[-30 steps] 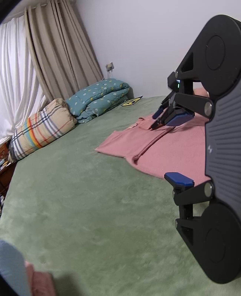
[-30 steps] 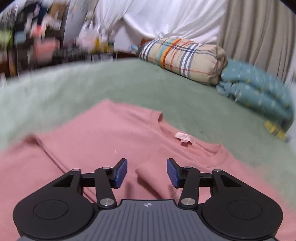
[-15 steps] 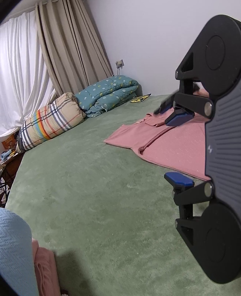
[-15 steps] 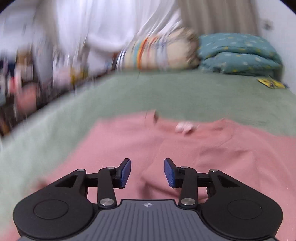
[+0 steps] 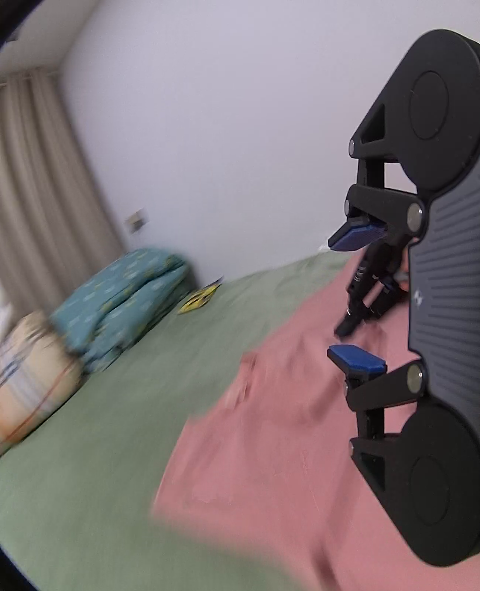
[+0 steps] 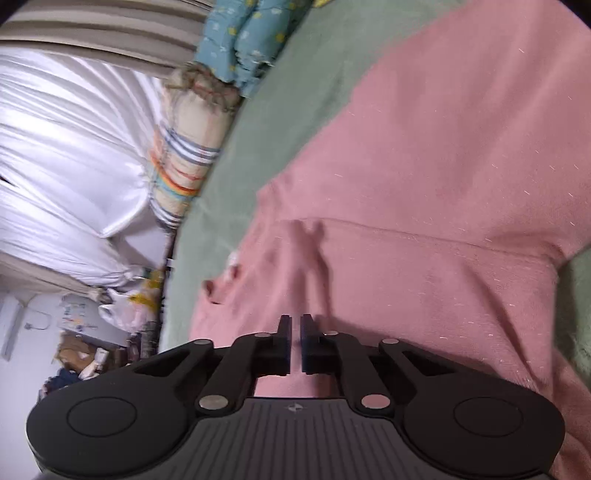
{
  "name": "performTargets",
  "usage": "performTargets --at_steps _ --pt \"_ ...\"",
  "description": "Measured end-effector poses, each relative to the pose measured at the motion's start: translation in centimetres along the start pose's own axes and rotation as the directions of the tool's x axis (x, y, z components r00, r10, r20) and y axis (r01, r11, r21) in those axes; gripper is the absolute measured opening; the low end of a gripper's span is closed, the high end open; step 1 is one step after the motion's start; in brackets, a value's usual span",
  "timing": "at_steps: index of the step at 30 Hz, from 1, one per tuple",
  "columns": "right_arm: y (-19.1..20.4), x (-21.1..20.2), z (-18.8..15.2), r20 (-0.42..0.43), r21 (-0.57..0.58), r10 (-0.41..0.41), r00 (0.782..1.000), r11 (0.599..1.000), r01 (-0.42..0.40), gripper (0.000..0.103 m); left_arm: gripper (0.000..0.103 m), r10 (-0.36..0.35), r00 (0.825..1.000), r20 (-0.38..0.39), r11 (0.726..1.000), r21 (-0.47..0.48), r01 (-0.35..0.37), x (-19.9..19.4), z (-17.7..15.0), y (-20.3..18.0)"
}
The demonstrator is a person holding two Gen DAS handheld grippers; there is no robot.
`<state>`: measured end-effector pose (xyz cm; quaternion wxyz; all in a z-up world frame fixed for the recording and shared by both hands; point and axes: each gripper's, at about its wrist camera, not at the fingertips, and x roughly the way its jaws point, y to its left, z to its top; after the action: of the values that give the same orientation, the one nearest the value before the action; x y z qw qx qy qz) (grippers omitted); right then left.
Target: Fold clothes
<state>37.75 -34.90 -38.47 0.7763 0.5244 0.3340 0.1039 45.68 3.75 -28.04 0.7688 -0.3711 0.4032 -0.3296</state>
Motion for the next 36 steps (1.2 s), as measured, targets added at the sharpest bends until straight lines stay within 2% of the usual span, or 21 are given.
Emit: performTargets --at_steps 3,4,5,6,7,8,11,13,14,17,19,22,24,25,26,27,28,30,32,34,36 --pt "-0.2 0.8 -0.1 -0.044 -0.038 -0.069 0.997 0.997 0.067 0.002 0.046 0.056 0.994 -0.091 0.997 -0.043 -0.06 8.5 0.9 1.7" --pt "0.0 1.0 -0.2 -0.054 -0.068 -0.084 0.995 0.994 0.08 0.001 0.037 0.102 0.986 -0.132 0.992 -0.054 -0.11 11.4 0.9 2.6" --pt "0.2 0.9 -0.2 -0.063 -0.096 -0.096 0.993 0.991 0.09 0.0 0.036 0.16 0.977 -0.143 0.986 -0.03 -0.166 12.6 0.9 3.1" --pt "0.2 0.6 -0.4 -0.08 -0.123 -0.11 0.991 0.987 0.1 0.0 0.021 0.218 0.965 -0.146 0.976 0.0 -0.22 13.4 0.8 3.5" --pt "0.2 0.3 -0.6 -0.09 -0.139 -0.11 0.99 0.986 0.097 0.0 0.0 0.257 0.956 -0.141 0.966 0.019 -0.257 13.9 0.7 4.1" --pt "0.0 0.0 -0.8 -0.099 -0.155 -0.11 0.989 0.983 0.094 0.0 0.002 0.271 0.954 -0.131 0.962 0.016 -0.271 13.8 0.6 5.1" --pt "-0.7 -1.9 -1.7 -0.123 -0.199 -0.095 0.988 0.978 0.069 0.0 0.002 0.199 0.976 -0.086 0.974 -0.095 -0.207 11.4 0.8 8.3" --pt "-0.6 -3.1 -1.3 -0.128 -0.171 -0.1 0.987 0.982 0.077 0.0 0.0 0.212 0.976 -0.037 0.97 -0.113 -0.215 9.5 1.0 8.9" --pt "-0.2 -3.5 -0.8 -0.119 -0.165 -0.107 0.987 0.982 0.086 0.01 0.0 0.236 0.972 -0.014 0.966 -0.103 -0.236 8.7 1.1 8.7" --pt "1.5 -2.7 1.3 -0.049 -0.197 -0.073 0.996 0.978 0.062 0.012 0.016 0.244 0.97 0.009 0.967 -0.078 -0.243 7.6 1.2 8.1" --pt "2.0 -0.2 3.0 -0.049 -0.177 -0.048 0.998 0.983 0.039 0.012 0.036 0.239 0.971 0.029 0.971 -0.016 -0.238 6.9 0.7 6.3" --pt "1.8 2.8 4.1 -0.054 -0.163 -0.082 0.995 0.984 0.072 0.012 0.043 0.223 0.974 0.034 0.971 0.081 -0.225 7.2 -0.5 4.0" --pt "1.3 4.0 4.5 -0.033 -0.189 -0.157 0.987 0.971 0.148 0.0 0.036 0.315 0.949 0.005 0.936 0.166 -0.311 8.4 -0.7 4.1" --pt "1.0 4.0 4.5 -0.027 -0.19 -0.172 0.985 0.968 0.164 0.0 0.021 0.335 0.942 0.002 0.928 0.17 -0.33 8.6 -0.5 4.4" --pt "0.8 3.9 4.5 -0.019 -0.19 -0.185 0.983 0.966 0.178 0.0 0.017 0.332 0.943 0.003 0.936 0.124 -0.33 7.9 -0.3 5.3" --pt "1.1 3.2 4.4 0.002 -0.189 -0.189 0.982 0.964 0.185 0.0 0.017 0.323 0.946 0.007 0.944 0.066 -0.323 7.0 0.0 6.3" --pt "1.4 2.5 4.2 0.02 -0.192 -0.189 0.982 0.963 0.189 0.005 0.026 0.325 0.946 0.02 0.945 0.039 -0.325 6.2 -0.3 6.6" --pt "2.4 0.6 3.0 0.026 -0.239 -0.153 0.988 0.959 0.154 0.022 0.041 0.348 0.932 0.099 0.933 0.056 -0.355 2.6 -1.0 6.2" --pt "3.0 -1.0 1.2 -0.003 -0.28 -0.1 0.995 0.955 0.096 0.025 0.042 0.333 0.936 0.119 0.939 0.055 -0.341 0.4 -1.7 6.0" --pt "3.0 -2.3 -1.3 -0.059 -0.325 -0.105 0.993 0.942 0.081 0.026 0.043 0.325 0.937 0.131 0.942 0.046 -0.333 -2.6 -3.0 6.4" --pt "2.2 -3.2 -3.2 -0.078 -0.359 -0.16 0.984 0.925 0.122 0.025 0.044 0.378 0.915 0.14 0.923 0.022 -0.384 -6.2 -5.2 7.9"
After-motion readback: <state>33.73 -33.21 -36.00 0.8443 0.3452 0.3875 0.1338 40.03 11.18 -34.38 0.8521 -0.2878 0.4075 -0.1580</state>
